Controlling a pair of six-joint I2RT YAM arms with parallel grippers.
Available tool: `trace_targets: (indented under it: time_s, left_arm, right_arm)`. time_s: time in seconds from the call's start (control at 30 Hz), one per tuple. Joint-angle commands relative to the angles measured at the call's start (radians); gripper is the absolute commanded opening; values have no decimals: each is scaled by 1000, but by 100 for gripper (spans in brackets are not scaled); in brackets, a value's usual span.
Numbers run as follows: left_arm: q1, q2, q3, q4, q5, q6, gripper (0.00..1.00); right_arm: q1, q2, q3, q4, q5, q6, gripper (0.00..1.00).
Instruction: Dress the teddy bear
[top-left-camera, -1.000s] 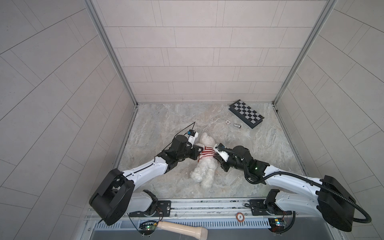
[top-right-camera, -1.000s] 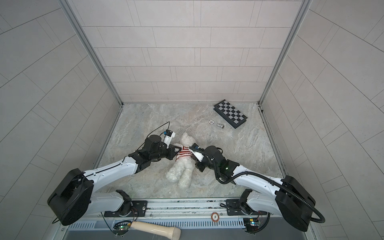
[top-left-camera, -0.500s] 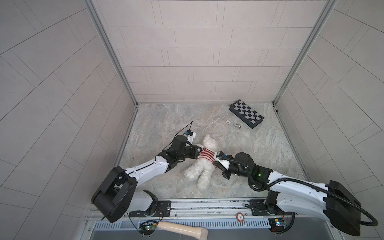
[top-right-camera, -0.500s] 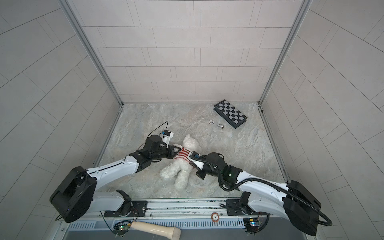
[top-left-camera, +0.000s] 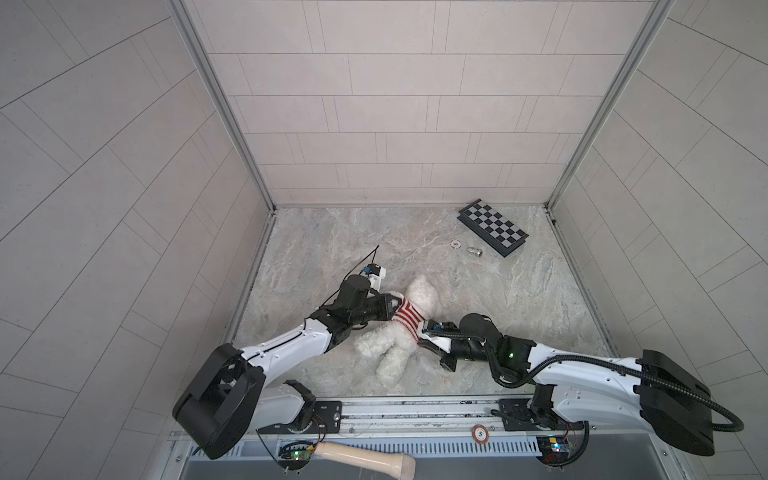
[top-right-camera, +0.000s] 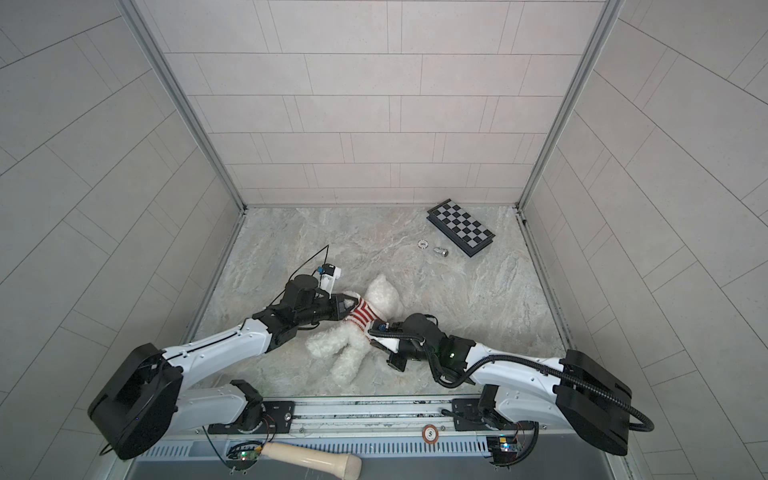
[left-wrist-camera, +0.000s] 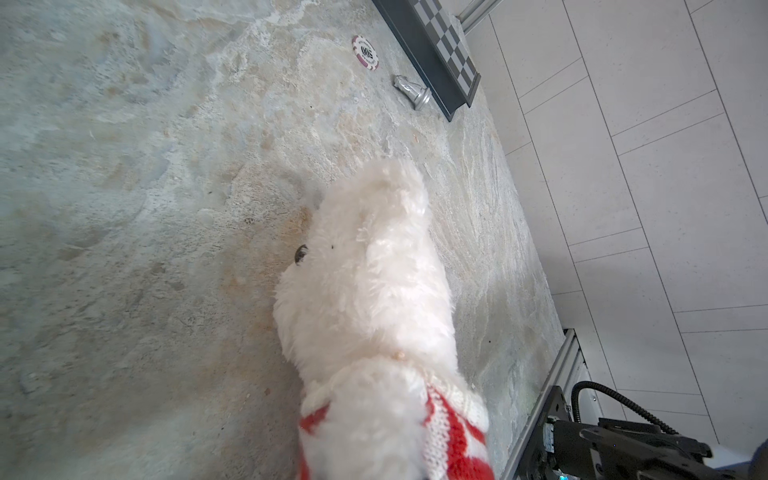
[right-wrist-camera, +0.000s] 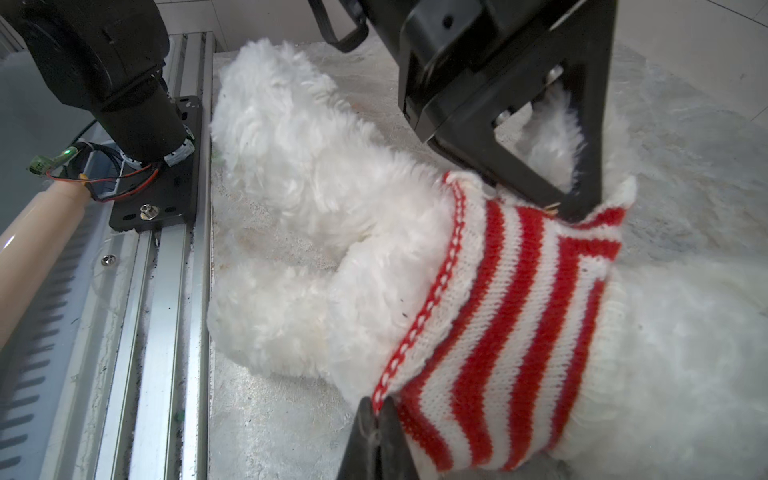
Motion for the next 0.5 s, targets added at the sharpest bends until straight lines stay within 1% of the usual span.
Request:
trace_targets:
  time_s: [0.0, 0.13, 0.2, 0.23, 0.33, 0.4, 0.47]
  left_arm:
    - [9, -28, -7, 29, -52, -9, 0]
    - [9, -30, -21, 30, -44, -7, 0]
    - [9, -42, -39, 36, -40, -10, 0]
    - [9, -48, -44, 34, -40, -8, 0]
    - [9, -62, -56, 26, -22, 10, 0]
    - [9, -75, -70, 16, -19, 24, 0]
    - [9, -82, -77, 6, -12, 38, 0]
  right_arm:
    - [20, -14, 9, -40, -77, -37, 0]
    - [22, -50, -23, 60, -93, -1, 0]
    - [22, -47, -22, 59, -36, 12, 4]
    - [21, -44, -19, 44, 15, 20, 7]
    - [21, -57, -4, -18, 93, 48, 19]
    - [23, -91, -10, -41, 96, 83, 26]
    - [24, -143, -49, -29, 111, 135, 36]
